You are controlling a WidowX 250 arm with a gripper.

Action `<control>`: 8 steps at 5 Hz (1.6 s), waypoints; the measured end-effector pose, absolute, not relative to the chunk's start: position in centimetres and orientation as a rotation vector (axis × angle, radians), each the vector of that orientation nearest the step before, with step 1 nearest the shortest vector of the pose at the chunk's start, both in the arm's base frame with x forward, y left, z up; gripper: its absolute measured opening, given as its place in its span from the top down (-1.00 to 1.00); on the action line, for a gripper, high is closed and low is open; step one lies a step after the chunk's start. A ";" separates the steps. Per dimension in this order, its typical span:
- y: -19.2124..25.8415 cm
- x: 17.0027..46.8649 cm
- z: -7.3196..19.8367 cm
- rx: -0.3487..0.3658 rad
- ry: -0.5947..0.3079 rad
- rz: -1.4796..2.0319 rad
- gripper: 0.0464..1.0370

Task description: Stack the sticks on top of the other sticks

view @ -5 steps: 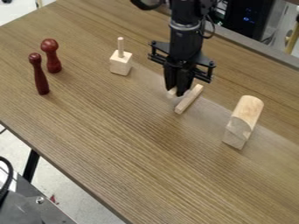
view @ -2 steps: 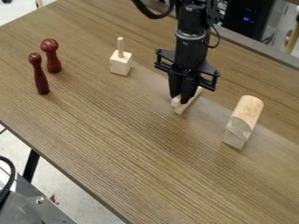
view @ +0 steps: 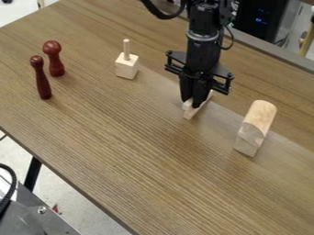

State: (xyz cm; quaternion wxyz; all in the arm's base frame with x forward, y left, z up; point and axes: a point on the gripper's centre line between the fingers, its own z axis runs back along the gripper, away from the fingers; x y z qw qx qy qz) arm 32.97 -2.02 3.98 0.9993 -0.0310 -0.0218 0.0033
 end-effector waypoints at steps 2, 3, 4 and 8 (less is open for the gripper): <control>-1.9 33.5 3.6 -0.056 -0.051 -0.001 0.81; -1.9 33.6 3.2 -0.052 -0.058 -0.001 0.81; -1.9 33.7 3.0 -0.047 -0.061 -0.003 0.81; -2.2 33.0 3.7 -0.051 -0.063 0.014 -0.88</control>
